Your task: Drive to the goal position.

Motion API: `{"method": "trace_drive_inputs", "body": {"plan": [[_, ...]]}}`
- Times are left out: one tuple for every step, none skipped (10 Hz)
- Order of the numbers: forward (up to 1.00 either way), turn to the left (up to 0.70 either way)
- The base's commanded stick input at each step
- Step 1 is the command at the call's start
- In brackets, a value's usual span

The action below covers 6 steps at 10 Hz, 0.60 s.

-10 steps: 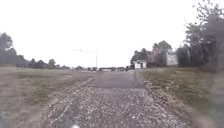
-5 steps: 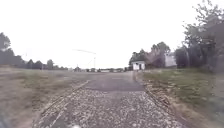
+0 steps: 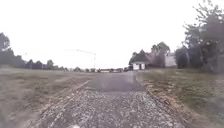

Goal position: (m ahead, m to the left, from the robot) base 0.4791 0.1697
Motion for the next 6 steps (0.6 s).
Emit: {"method": "trace_drive_inputs", "body": {"plan": [[0.45,0.00],[0.45,0.00],[0.45,0.00],[0.45,0.00],[0.45,0.00],[0.45,0.00]]}}
